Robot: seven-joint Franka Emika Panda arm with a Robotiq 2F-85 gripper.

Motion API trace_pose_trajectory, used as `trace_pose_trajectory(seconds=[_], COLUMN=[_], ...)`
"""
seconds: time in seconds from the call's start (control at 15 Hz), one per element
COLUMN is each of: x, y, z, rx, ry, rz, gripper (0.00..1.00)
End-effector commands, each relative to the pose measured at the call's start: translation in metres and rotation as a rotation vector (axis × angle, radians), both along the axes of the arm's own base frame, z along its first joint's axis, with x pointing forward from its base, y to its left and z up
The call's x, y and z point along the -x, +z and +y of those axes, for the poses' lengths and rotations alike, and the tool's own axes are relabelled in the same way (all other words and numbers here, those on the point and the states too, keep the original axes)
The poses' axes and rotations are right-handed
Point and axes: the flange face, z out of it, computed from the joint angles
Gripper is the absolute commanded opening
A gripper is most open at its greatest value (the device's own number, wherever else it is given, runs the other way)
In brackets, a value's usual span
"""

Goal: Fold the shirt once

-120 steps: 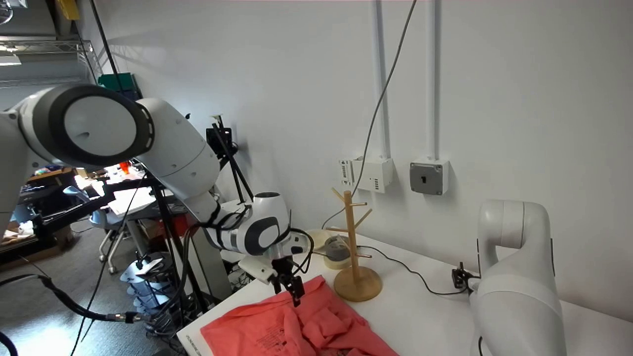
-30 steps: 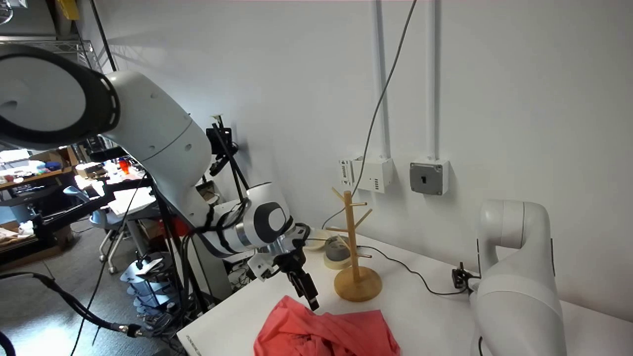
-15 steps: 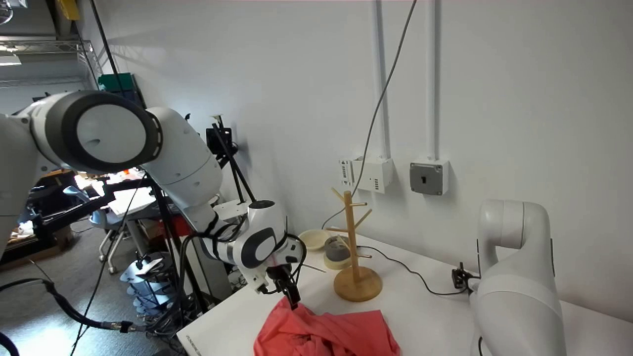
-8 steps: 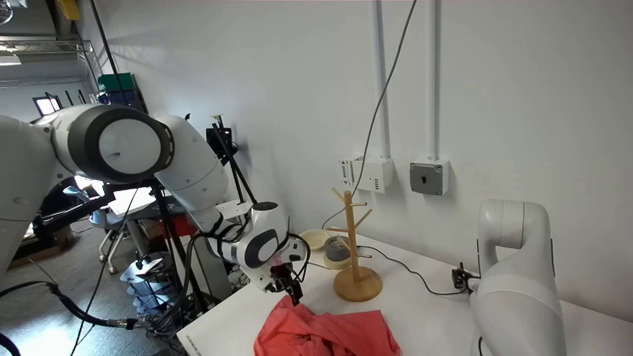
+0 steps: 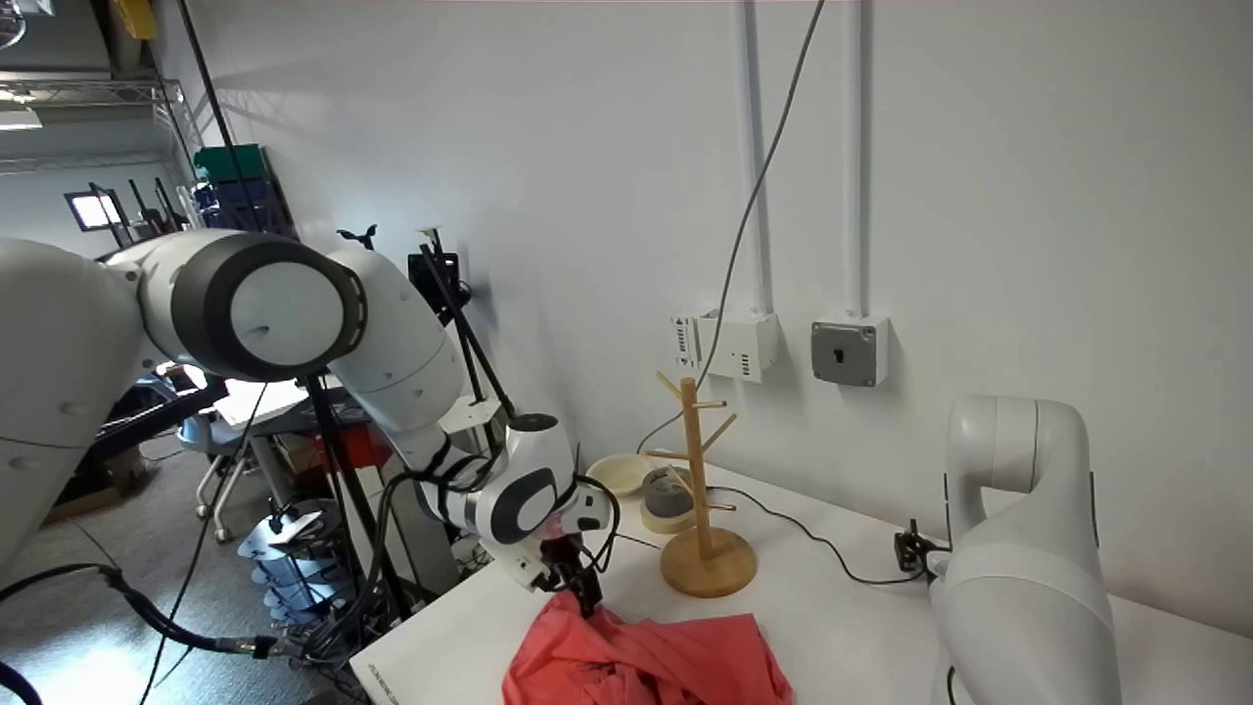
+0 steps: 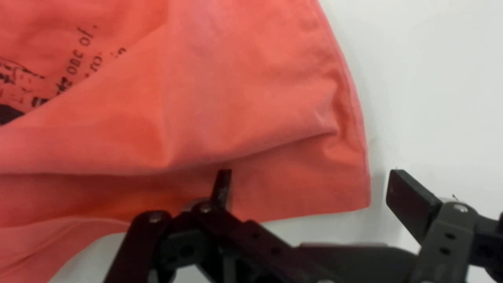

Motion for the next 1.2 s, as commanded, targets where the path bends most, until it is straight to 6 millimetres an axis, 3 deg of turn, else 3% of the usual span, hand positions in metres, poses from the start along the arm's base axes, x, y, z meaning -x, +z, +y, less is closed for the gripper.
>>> trace_pose_trajectory(seconds=[0.0,0.13,0.33,0.73,1.13], x=[-0.004,-0.006,-0.008,-0.008,-0.003], y=[-0.008,-0.008,-0.004,0.021,0.065], z=[0.006,0.007,0.006,0.004,-0.026], rx=[-0.014,-0.006,-0.002,0.018,0.068], ry=[0.019,0.024,0.023,0.02,-0.035], rz=[0.025,0.023,0.021,-0.002,-0.053], gripper=[0.78,0.68,0.42,0.0,0.02])
